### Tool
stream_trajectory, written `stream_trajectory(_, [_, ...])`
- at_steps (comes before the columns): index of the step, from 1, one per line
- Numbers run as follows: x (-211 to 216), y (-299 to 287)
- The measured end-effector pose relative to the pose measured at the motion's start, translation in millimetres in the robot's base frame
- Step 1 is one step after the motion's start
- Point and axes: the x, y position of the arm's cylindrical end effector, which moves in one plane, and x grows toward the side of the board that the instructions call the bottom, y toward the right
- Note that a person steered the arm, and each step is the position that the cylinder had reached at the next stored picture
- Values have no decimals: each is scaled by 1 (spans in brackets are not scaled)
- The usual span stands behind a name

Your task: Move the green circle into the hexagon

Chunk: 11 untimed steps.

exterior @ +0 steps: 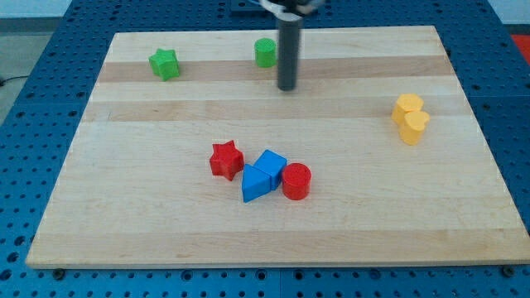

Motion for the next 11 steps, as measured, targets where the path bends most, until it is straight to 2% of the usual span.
stream_trajectory(1, [-34,-52])
stream_trajectory(2, [-47,-79])
stream_trajectory(3, [-70,-29])
stream_trajectory(4, [-75,13])
stream_trajectory(6, [-11,60])
stream_trajectory(7, [-11,91])
stream_trajectory(8, [-32,93])
stream_trajectory(9, [-26,137])
stream_trajectory(10, [11,161])
stream_trajectory(11, [28,174])
